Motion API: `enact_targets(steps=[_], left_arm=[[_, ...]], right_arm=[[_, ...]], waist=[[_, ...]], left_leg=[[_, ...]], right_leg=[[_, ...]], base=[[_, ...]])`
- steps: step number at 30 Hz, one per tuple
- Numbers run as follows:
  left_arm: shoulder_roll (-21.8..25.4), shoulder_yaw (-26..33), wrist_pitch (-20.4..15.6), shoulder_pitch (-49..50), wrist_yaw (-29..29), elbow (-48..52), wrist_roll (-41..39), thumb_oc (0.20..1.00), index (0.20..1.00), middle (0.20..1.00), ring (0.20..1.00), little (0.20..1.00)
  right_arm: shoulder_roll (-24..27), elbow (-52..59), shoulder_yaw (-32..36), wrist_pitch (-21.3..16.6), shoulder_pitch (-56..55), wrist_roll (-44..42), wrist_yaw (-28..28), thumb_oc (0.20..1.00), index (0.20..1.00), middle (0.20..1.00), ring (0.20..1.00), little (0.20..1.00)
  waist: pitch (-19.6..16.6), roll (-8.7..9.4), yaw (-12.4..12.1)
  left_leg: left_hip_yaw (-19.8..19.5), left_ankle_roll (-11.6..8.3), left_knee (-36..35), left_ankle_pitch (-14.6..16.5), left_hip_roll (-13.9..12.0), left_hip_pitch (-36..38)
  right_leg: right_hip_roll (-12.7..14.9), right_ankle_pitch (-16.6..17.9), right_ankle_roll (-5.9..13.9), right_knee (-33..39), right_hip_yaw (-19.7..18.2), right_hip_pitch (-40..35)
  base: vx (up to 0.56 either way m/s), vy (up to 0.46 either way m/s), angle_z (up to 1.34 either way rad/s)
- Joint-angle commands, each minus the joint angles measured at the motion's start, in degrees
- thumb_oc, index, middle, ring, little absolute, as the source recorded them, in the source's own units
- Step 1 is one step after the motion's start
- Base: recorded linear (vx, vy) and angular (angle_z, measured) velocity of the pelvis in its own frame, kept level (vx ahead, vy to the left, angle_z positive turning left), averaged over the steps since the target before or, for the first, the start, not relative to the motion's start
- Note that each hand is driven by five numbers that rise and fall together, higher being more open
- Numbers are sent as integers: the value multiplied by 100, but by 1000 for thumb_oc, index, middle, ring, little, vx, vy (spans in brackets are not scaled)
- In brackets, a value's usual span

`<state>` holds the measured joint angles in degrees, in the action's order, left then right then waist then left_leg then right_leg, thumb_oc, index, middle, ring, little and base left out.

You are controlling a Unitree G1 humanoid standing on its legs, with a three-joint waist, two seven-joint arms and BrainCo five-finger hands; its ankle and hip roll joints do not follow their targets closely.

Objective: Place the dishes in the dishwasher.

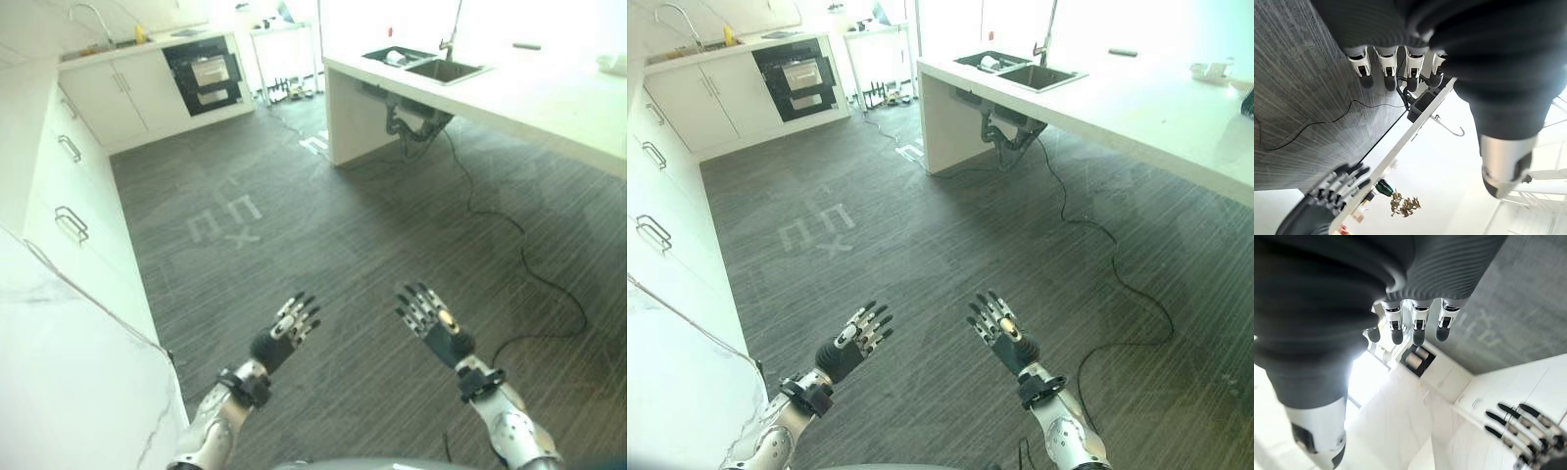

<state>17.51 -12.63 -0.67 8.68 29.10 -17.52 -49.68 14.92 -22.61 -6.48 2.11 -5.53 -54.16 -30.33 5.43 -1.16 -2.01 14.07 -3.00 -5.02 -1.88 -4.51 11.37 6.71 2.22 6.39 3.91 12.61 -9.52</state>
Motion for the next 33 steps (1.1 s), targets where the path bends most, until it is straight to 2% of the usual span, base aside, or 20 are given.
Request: enact_targets(steps=[1,2,3,4,5,8,11,15,18,21,25,28,29,31,33], left_arm=[[-33,235,99,-321,-277,-393,151,1000,1000,1000,1000,1000],[-100,283,157,-273,-336,-739,89,1000,1000,1000,1000,1000],[-165,329,155,-260,-410,-1022,118,1000,1000,1000,1000,1000],[-258,385,205,-272,-576,-1406,190,1000,1000,1000,1000,1000],[-286,376,209,-299,-709,-1649,352,1000,1000,1000,1000,1000],[-284,313,124,-398,-745,-1872,496,1000,1000,1000,1000,1000],[-235,245,36,-485,-884,-1921,821,1000,1000,1000,1000,1000],[-63,31,-243,-605,-1105,-2115,1930,1000,1000,1000,1000,1000],[-28,-13,-231,-631,-1110,-2230,1721,1000,1000,1000,1000,1000],[-28,53,-228,-639,-1119,-2277,1782,1000,1000,1000,1000,1000],[-23,17,-392,-785,-1052,-2467,1959,1000,1000,1000,1000,1000],[-24,19,-508,-774,-1010,-2360,1803,1000,1000,1000,1000,1000],[-15,42,-526,-731,-1003,-2292,1774,1000,1000,1000,1000,1000],[52,111,-568,-603,-992,-2042,1703,1000,1000,1000,1000,1000],[110,148,-507,-575,-1001,-1834,1680,1000,1000,1000,1000,1000]], right_arm=[[130,37,5,-121,245,572,639,1000,1000,1000,1000,1000],[43,-251,15,-23,223,223,726,1000,1000,1000,1000,1000],[-2,-481,49,-9,216,230,698,1000,1000,1000,1000,1000],[-77,-819,115,209,167,279,979,1000,1000,1000,1000,1000],[-80,-1057,176,326,171,426,1033,1000,1000,1000,1000,1000],[-50,-1256,143,382,214,518,953,1000,1000,1000,1000,1000],[-24,-1288,114,280,261,682,990,1000,1000,1000,1000,1000],[76,-1379,31,1,355,1169,1094,1000,1000,1000,1000,1000],[127,-1364,8,-44,396,1172,1223,1000,1000,1000,1000,1000],[116,-1319,59,-55,407,1173,1340,1000,1000,1000,1000,1000],[119,-1312,39,-119,449,1147,1383,1000,1000,1000,1000,1000],[161,-1210,47,-155,415,1170,1242,1000,1000,1000,1000,1000],[165,-1169,67,-153,389,1212,1199,1000,1000,1000,1000,1000],[183,-1053,124,-160,321,1286,1060,1000,1000,1000,1000,1000],[221,-960,179,-179,262,1269,997,1000,1000,1000,1000,1000]], waist=[[441,109,-53],[403,113,-62],[376,113,-61],[363,105,-38],[356,100,-26],[368,104,-20],[391,94,-26],[426,74,-35],[469,55,-11],[538,34,34],[723,-29,133],[813,-128,155],[829,-138,145],[907,-36,164],[939,95,221]], left_leg=[[-1,1,464,563,68,-186],[-9,23,446,591,88,-134],[-10,37,418,610,108,-104],[12,66,379,634,135,-75],[11,76,361,638,154,-72],[14,112,337,639,192,-89],[-22,179,296,640,257,-104],[-89,285,279,638,351,-131],[-118,392,283,663,428,-148],[-124,530,293,705,528,-163],[-177,734,279,770,671,-127],[-187,806,276,839,719,-94],[-163,807,248,855,737,-60],[-165,772,208,935,830,70],[-277,691,254,996,891,103]], right_leg=[[187,-610,58,-360,555,-156],[193,-627,63,-370,556,-199],[198,-637,71,-370,554,-218],[226,-656,90,-406,549,-227],[241,-664,106,-436,538,-222],[254,-700,116,-513,523,-201],[287,-765,132,-668,486,-157],[342,-868,183,-1013,430,-29],[395,-885,243,-1423,377,139],[473,-771,321,-2065,275,437],[514,-575,424,-3489,92,1127],[583,-317,420,-4175,198,1591],[650,-262,428,-4227,270,1658],[562,-163,493,-3685,375,1600],[334,-72,459,-2644,336,1471]], base=[[103,68,-1],[123,100,-3],[75,144,-5],[37,170,-5],[16,169,-2],[-6,118,0],[-12,143,3],[-13,130,14],[-7,166,4],[-23,169,7],[-28,182,5],[18,142,0],[61,63,-13],[121,-39,-15],[192,-149,-6]])
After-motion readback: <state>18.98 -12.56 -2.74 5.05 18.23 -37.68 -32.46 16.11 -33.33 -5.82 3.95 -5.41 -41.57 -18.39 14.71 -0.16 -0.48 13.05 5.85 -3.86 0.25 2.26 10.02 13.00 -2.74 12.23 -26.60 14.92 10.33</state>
